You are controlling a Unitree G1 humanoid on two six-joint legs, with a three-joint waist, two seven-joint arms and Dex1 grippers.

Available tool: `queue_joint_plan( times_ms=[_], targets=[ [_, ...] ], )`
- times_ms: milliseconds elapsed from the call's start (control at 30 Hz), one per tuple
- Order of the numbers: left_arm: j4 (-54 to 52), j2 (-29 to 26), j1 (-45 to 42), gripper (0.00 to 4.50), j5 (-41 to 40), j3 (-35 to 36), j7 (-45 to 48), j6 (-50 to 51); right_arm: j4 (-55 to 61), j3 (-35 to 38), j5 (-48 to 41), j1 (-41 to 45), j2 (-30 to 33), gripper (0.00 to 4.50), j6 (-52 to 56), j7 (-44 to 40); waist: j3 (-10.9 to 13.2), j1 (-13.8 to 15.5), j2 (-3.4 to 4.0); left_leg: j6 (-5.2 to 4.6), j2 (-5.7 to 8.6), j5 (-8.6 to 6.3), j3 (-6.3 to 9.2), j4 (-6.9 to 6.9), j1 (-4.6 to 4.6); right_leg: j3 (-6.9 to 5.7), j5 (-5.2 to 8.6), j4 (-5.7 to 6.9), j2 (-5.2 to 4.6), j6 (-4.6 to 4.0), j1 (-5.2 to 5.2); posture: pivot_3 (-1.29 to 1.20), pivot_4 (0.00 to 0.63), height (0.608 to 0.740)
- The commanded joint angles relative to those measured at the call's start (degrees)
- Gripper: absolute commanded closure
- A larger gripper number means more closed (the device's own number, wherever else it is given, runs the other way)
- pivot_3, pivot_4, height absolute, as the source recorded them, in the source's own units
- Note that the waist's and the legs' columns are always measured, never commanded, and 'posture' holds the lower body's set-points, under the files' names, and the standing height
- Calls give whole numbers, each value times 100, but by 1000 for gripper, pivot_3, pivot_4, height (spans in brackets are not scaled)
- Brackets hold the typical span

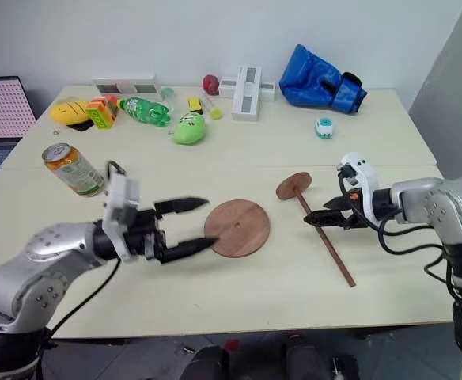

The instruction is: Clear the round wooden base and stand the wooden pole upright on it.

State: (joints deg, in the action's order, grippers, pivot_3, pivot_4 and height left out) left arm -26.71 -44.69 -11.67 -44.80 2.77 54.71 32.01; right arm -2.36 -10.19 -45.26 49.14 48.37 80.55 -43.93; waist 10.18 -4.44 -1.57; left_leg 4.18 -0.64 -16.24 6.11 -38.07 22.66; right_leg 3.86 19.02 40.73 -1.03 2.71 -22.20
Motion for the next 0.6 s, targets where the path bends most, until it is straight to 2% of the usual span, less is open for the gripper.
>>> queue_joint_plan(
  times_ms=[33,333,467,500,533,600],
  targets=[
    [-160,-44,-54,50,201,-165,291,-173,-603,-373,345,554,-190,0,350,-79,0,-2,0,0,1,0,0,-1,0,0,0,0,0,0,0,0,150,740],
    [-338,204,-1,50,355,-282,171,-161,-1385,-1290,1253,956,-596,0,276,-44,0,31,0,0,6,0,5,-1,13,-8,0,-13,-8,0,-4,0,150,740],
    [-576,284,181,50,348,-273,-22,-92,-1750,-1336,1572,1025,-847,0,198,6,0,17,1,0,2,0,4,-1,10,-6,0,-10,-7,0,-6,0,150,740],
    [-614,291,214,0,346,-263,-66,-81,-1834,-1347,1628,1055,-896,370,183,-21,0,7,1,0,2,0,5,-1,10,-7,0,-10,-6,0,-6,0,150,740],
    [-640,294,239,0,339,-252,-104,-68,-1909,-1351,1685,1086,-946,481,172,-36,0,1,1,0,2,0,3,-1,7,-4,0,-5,-6,0,-5,0,150,740],
    [-666,291,264,0,329,-242,-146,-54,-1990,-1365,1778,1124,-1000,1018,164,-88,-1,-3,1,0,3,0,4,-3,4,-4,0,1,-6,0,-4,0,150,740]
  ],
)
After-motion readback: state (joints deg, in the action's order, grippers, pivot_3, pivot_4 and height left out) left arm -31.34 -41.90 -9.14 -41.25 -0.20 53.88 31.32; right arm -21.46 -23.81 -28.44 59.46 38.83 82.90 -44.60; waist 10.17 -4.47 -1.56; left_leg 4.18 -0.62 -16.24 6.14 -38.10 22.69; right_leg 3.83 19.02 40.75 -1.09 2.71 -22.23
